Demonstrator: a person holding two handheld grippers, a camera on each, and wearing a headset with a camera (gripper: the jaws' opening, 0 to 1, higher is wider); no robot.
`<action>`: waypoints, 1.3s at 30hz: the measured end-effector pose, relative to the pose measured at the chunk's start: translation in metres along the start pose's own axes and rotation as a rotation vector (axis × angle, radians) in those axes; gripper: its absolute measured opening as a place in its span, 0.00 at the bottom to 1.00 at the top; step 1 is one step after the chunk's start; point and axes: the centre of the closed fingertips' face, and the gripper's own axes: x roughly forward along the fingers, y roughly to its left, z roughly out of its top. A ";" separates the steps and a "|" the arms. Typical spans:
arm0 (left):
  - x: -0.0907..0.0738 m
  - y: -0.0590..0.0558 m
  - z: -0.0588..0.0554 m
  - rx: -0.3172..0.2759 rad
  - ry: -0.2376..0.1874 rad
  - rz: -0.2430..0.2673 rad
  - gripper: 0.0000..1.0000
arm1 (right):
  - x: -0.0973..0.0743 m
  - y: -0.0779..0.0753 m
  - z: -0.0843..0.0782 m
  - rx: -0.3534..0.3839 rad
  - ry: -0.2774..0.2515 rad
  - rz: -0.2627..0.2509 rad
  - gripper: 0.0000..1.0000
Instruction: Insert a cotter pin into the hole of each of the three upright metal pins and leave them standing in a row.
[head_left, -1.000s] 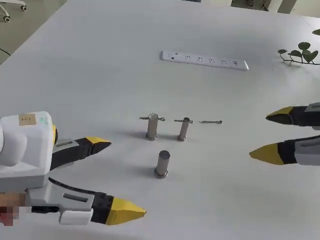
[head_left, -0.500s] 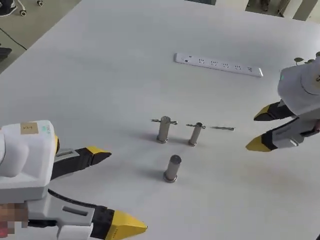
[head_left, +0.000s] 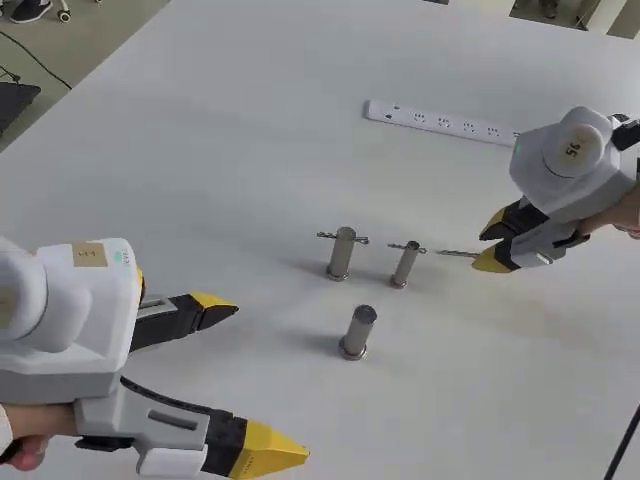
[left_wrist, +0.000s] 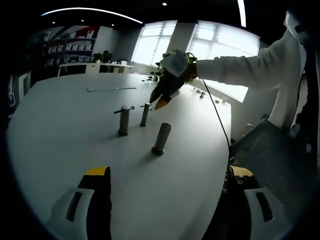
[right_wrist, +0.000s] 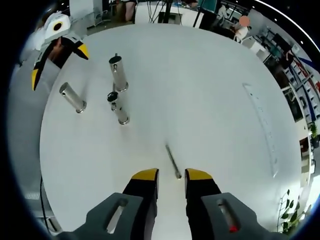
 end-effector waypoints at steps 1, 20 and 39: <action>0.000 -0.001 0.000 -0.005 0.000 -0.004 0.97 | 0.001 -0.001 0.000 -0.001 0.002 -0.003 0.13; 0.005 -0.003 -0.006 -0.045 0.019 -0.034 0.94 | 0.020 0.005 -0.003 -0.104 0.050 0.060 0.00; 0.004 0.003 0.002 -0.057 0.011 -0.016 0.91 | 0.018 0.009 0.000 -0.160 0.004 -0.021 0.00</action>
